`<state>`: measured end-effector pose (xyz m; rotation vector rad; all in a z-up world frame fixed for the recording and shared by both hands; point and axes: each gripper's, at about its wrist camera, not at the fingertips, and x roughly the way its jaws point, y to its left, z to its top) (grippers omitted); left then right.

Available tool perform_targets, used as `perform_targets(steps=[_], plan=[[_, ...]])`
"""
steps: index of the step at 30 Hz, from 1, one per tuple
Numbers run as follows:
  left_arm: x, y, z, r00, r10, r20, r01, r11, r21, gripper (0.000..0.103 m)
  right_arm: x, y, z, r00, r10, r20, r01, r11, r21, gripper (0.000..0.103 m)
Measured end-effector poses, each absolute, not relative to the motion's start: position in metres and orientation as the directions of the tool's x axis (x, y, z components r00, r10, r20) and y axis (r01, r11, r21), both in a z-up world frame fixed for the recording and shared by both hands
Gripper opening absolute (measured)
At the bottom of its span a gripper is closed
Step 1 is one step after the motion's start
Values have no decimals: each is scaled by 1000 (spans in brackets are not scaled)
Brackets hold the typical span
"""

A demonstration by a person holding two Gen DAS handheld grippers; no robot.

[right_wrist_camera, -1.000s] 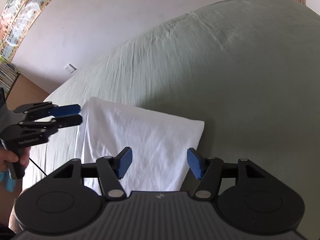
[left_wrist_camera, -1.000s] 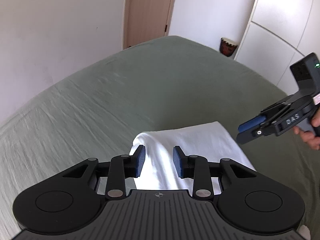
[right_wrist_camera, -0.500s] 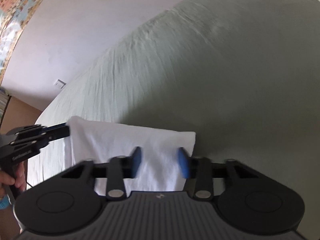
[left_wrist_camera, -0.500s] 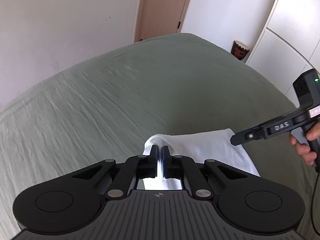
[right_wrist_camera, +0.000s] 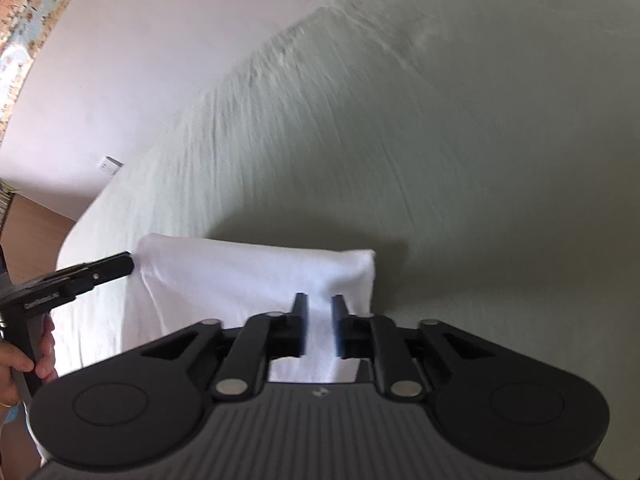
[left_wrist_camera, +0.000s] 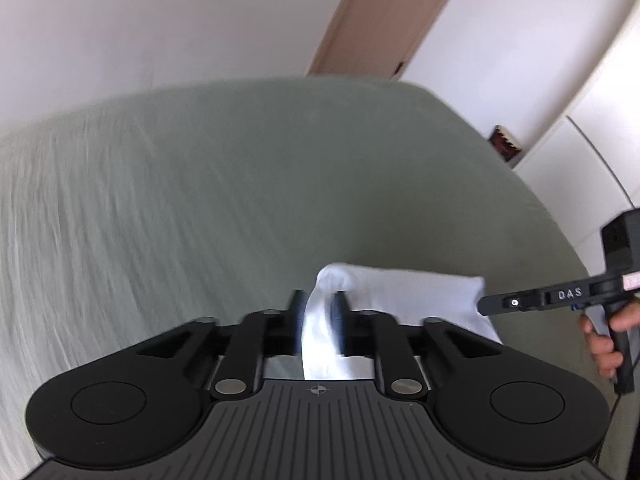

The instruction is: Fold clothes

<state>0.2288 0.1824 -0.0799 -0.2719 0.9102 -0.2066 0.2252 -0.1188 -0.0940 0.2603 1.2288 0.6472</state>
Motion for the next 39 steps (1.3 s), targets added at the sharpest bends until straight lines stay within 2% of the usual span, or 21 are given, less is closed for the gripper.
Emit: perform_targets(steps=[3,9,11,12,13,15,21,22,24,26,28,33,34,35,39], plan=[[234,181,-79,584,-311,-750,62,938,-341,34,231,-118,-91,200,580,-789,-329,799,504,37],[242,179,-93,599,-291,-746,24,938,-347,31,234,-113,-96,202,565,-800,-327,809,488,38],[246,180,-96,600,-302,-741,21,932,-362,8,234,-114,-99,205,562,-801,-325,811,486,26],[248,178,-97,595,-304,-744,25,932,-361,4,234,-114,-99,207,560,-802,-322,813,485,11],[249,177,-98,589,-306,-748,29,933,-359,3,234,-116,-99,210,558,-803,-315,816,485,8],[248,173,-95,580,-316,-751,50,934,-355,2,235,-119,-99,218,557,-801,-303,819,487,1],[240,185,-89,582,-318,-749,27,928,-372,2,232,-118,-98,243,549,-799,-316,824,470,1],[240,192,-90,570,-344,-746,14,912,-409,2,232,-118,-98,241,549,-800,-316,824,470,1],[242,203,-91,547,-395,-738,7,884,-468,7,233,-119,-98,235,551,-801,-313,823,474,1],[243,202,-88,537,-409,-738,38,886,-463,25,233,-119,-98,232,551,-802,-316,822,473,1],[247,196,-89,511,-422,-749,77,890,-449,32,233,-120,-98,229,550,-803,-315,823,474,1],[255,189,-98,480,-421,-770,80,895,-440,30,234,-117,-98,227,548,-805,-315,824,471,1],[257,190,-101,480,-426,-767,79,892,-446,27,235,-117,-98,227,549,-805,-315,823,473,1],[258,190,-103,480,-431,-764,78,889,-452,17,235,-117,-99,225,550,-804,-314,823,474,1],[263,195,-106,491,-447,-748,60,874,-483,8,238,-117,-101,220,554,-803,-311,820,481,1]])
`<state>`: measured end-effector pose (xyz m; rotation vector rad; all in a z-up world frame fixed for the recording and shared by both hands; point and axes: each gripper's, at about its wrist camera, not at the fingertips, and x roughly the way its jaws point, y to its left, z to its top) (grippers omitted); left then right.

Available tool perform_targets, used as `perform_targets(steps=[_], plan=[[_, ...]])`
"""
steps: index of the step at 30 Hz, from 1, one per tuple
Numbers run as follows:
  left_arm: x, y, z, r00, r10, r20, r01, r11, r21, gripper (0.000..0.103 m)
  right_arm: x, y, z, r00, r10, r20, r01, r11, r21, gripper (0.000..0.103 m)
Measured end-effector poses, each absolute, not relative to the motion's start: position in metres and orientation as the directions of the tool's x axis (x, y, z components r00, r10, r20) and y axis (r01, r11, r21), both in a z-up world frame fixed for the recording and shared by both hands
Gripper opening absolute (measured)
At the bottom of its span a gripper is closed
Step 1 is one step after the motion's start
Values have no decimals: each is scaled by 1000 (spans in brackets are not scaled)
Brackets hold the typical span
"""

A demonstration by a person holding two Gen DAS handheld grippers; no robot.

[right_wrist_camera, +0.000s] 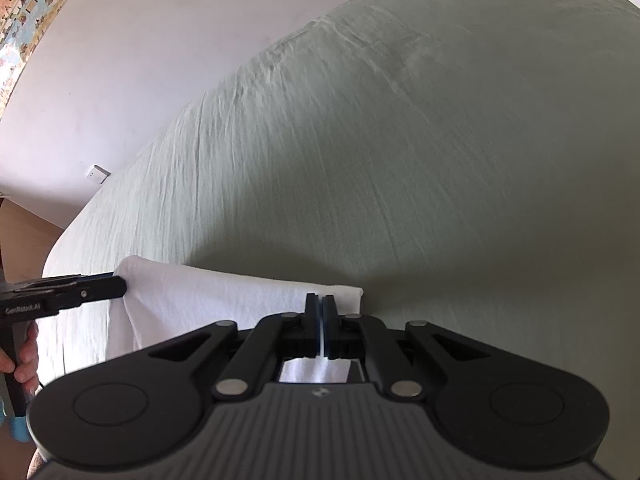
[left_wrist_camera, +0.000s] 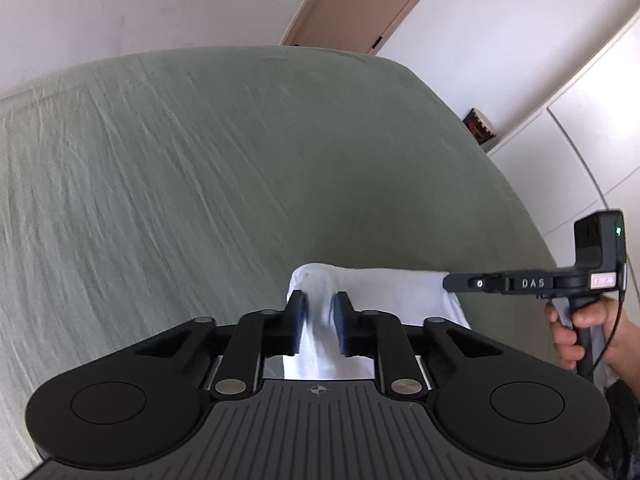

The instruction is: Fold clothes

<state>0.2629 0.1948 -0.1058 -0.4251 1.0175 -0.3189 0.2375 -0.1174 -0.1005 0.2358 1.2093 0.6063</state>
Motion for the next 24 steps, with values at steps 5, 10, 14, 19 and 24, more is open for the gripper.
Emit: perform_targets(steps=[5,10,14,19,24], plan=[[259,209,-105,529,-468,-708,25,842,-538,4,238,-116,-103,222,555,-802,-308,820,482,1],[264,229,-134,537,-461,-706,-111,791,-601,3,238,-110,-105,234,528,-816,-310,836,452,0],[260,221,-144,524,-433,-734,-92,827,-554,7,238,-107,-107,234,523,-819,-313,838,446,0],[251,238,-144,529,-356,-770,-186,837,-515,5,241,-113,-107,227,543,-808,-281,831,479,3],[228,237,-116,529,-388,-755,-98,855,-509,19,235,-134,-87,251,603,-757,-262,795,547,34]])
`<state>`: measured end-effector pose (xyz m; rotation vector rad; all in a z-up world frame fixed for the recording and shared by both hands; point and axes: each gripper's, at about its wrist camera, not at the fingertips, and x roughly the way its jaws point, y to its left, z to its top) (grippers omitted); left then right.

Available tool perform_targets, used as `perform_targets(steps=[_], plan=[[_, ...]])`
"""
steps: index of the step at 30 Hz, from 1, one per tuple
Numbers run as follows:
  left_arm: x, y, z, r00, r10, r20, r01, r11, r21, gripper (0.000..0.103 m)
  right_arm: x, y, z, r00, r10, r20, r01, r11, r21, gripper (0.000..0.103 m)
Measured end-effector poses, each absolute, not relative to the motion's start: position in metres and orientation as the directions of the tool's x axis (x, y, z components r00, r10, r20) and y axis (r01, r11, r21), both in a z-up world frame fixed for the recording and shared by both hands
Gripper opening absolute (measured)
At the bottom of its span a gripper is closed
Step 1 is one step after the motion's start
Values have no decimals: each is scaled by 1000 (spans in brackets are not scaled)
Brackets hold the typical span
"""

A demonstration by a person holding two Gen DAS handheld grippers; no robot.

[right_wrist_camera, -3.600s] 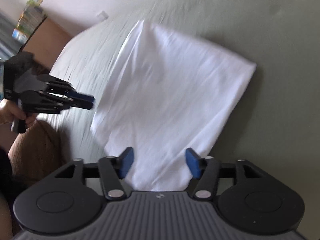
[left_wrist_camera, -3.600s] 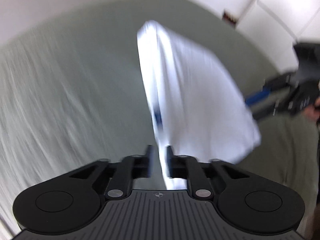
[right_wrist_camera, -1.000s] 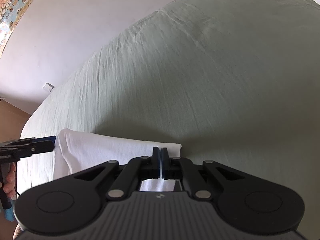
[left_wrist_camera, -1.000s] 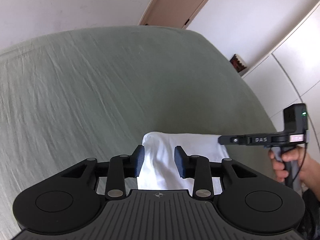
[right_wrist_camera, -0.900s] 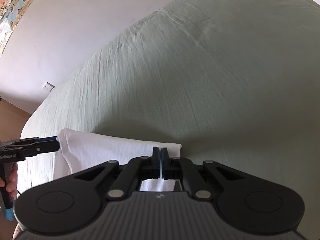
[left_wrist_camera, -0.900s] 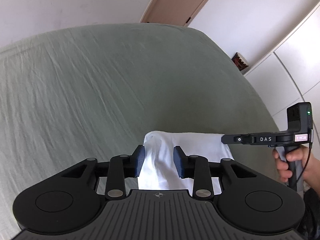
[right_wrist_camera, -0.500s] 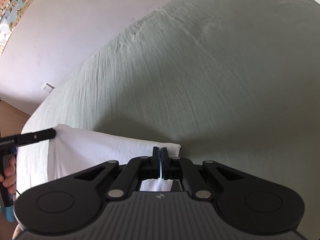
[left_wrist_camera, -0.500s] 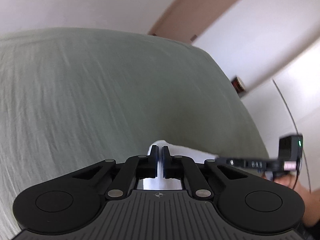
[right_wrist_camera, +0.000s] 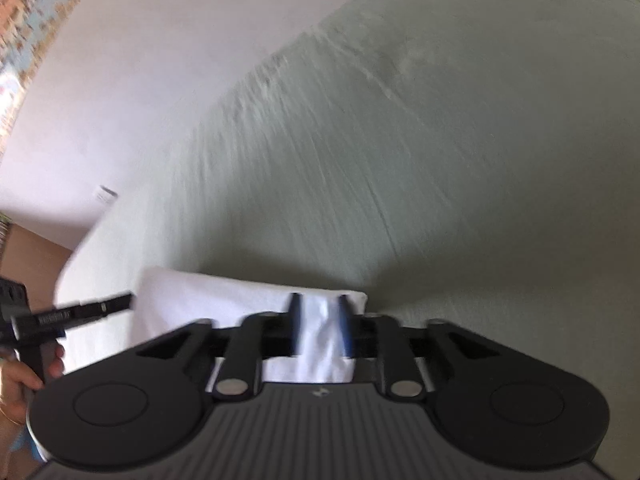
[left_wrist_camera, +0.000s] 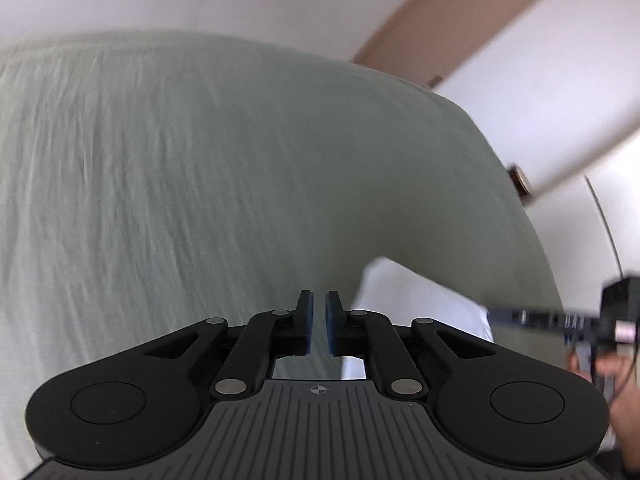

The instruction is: Fold clothes

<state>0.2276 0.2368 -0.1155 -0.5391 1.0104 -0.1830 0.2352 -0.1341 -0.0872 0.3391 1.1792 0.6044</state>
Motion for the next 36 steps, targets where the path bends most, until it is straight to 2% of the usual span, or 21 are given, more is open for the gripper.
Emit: perform_targets(steps=[1,4,7,12,13,14,15,19,22,26,27,28,29,30,31,35,36], plan=[[219,231,-110,521,-403,-752,-73,857,-510,25,231,-140,-83,254,614,-748,-262,788,558,34],[200,212,-103,497,-436,-750,-13,861,-509,27,211,-150,-80,226,626,-746,-262,777,573,34],[190,195,-103,475,-438,-764,22,873,-487,27,188,-154,-85,177,616,-768,-275,780,563,34],[190,194,-121,456,-361,-814,-30,907,-419,26,160,-159,-100,117,595,-795,-256,792,555,34],[190,196,-123,459,-358,-813,-37,907,-420,20,157,-159,-103,108,599,-794,-249,789,562,26],[190,198,-127,458,-345,-820,-54,909,-413,10,154,-158,-106,99,606,-789,-243,784,571,15],[189,200,-129,457,-344,-820,-58,909,-413,7,152,-157,-108,91,614,-784,-239,778,581,5],[177,203,-130,471,-309,-826,-62,923,-380,5,144,-154,-108,113,610,-785,-242,783,573,4],[174,205,-141,452,-260,-853,-83,940,-331,3,140,-156,-115,107,607,-787,-229,786,574,8],[154,220,-136,433,-291,-853,-73,932,-355,5,125,-164,-103,100,620,-778,-248,773,584,19],[150,220,-133,425,-301,-854,-59,932,-358,6,120,-170,-98,95,634,-768,-244,762,599,28],[138,217,-124,399,-345,-850,-20,923,-384,11,114,-175,-93,89,648,-756,-241,751,615,40],[132,215,-120,387,-363,-847,-1,919,-394,21,110,-178,-90,85,657,-749,-243,743,624,46],[128,212,-118,379,-373,-847,13,917,-398,26,104,-181,-87,79,666,-742,-250,734,632,53],[121,206,-116,363,-380,-851,38,918,-394,29,96,-183,-84,68,670,-739,-260,727,635,55],[111,186,-127,322,-379,-867,60,923,-381,28,79,-176,-91,38,654,-756,-272,734,622,54],[109,186,-127,322,-375,-869,46,923,-382,27,77,-174,-95,35,643,-765,-271,743,612,44]])
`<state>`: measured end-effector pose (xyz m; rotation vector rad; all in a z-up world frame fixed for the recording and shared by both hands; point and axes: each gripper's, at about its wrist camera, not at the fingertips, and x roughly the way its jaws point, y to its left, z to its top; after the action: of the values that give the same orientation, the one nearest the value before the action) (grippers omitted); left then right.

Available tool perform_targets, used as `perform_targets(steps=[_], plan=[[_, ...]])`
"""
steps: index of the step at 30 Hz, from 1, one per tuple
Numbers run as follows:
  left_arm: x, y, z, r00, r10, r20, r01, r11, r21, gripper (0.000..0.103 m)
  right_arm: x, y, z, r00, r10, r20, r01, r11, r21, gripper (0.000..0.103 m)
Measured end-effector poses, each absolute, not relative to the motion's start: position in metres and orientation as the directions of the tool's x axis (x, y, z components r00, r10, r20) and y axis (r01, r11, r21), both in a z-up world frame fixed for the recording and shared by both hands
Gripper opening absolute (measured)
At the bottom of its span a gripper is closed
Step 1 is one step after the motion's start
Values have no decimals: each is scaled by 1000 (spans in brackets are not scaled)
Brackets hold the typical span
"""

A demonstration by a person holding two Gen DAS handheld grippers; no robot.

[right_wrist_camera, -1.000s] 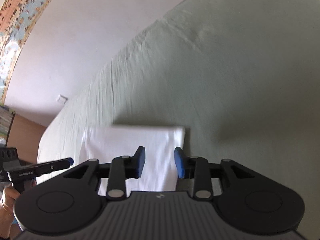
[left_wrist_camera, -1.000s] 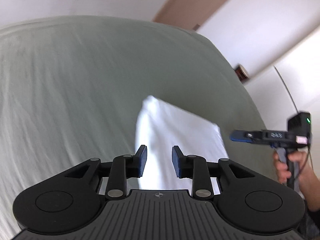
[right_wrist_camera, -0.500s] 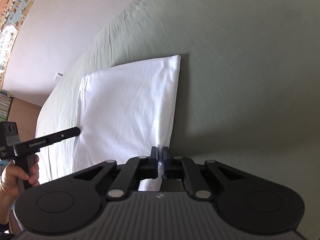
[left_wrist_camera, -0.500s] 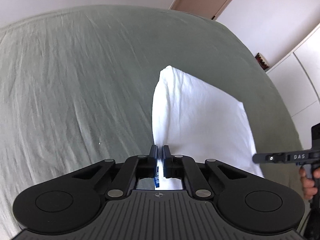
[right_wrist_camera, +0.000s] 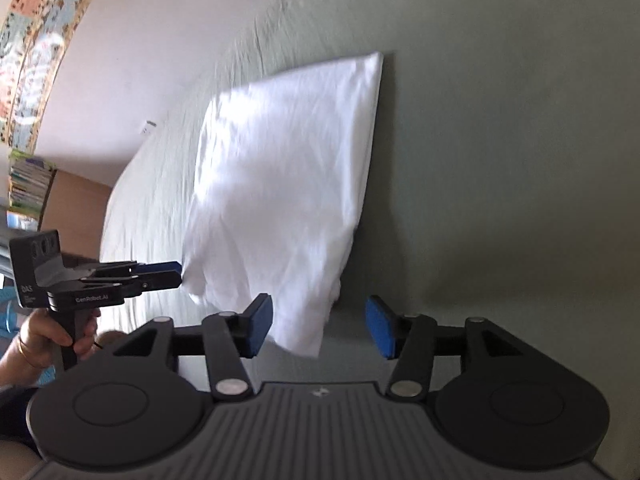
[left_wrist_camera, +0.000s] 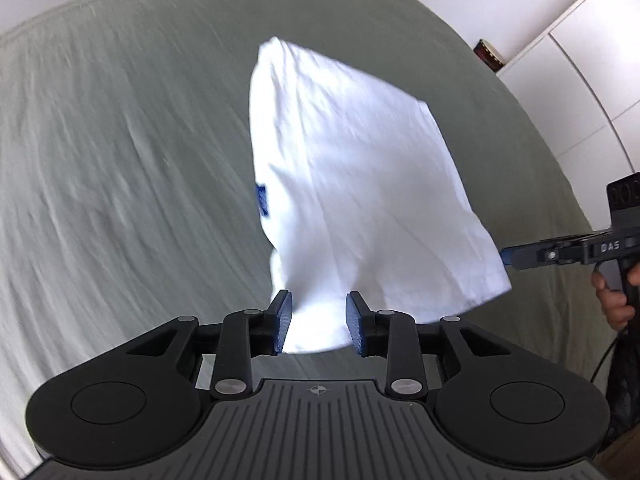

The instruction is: Fold clothes

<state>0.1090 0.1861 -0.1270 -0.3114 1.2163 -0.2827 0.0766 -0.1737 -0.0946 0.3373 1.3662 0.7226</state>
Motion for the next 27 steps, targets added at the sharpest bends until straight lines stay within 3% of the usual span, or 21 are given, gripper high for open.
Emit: perform_targets(steps=[1,2,5,15,17,20,23,25,27], plan=[[110,182,-130,325,-372,-869,41,924,-380,26,75,-171,-99,22,640,-768,-268,744,613,12],[111,177,-134,328,-369,-870,37,925,-379,14,75,-169,-101,4,646,-763,-263,737,622,5],[105,177,-131,323,-349,-880,37,933,-357,7,69,-166,-98,11,645,-764,-279,736,617,4],[94,172,-148,254,-321,-912,21,945,-326,4,71,-163,-120,-9,583,-812,-286,777,561,4],[90,176,-145,251,-319,-914,9,945,-328,5,72,-173,-120,-12,580,-815,-288,778,558,9],[84,180,-128,259,-270,-927,-5,960,-281,12,72,-178,-99,23,552,-833,-313,796,518,25],[78,179,-97,310,-230,-923,24,972,-234,19,74,-181,-65,96,525,-846,-354,812,464,46],[79,173,-74,351,-239,-905,50,970,-237,29,74,-176,-35,195,478,-857,-393,838,378,70],[86,163,-55,385,-243,-890,67,970,-235,40,73,-168,-13,263,442,-858,-403,858,318,77]])
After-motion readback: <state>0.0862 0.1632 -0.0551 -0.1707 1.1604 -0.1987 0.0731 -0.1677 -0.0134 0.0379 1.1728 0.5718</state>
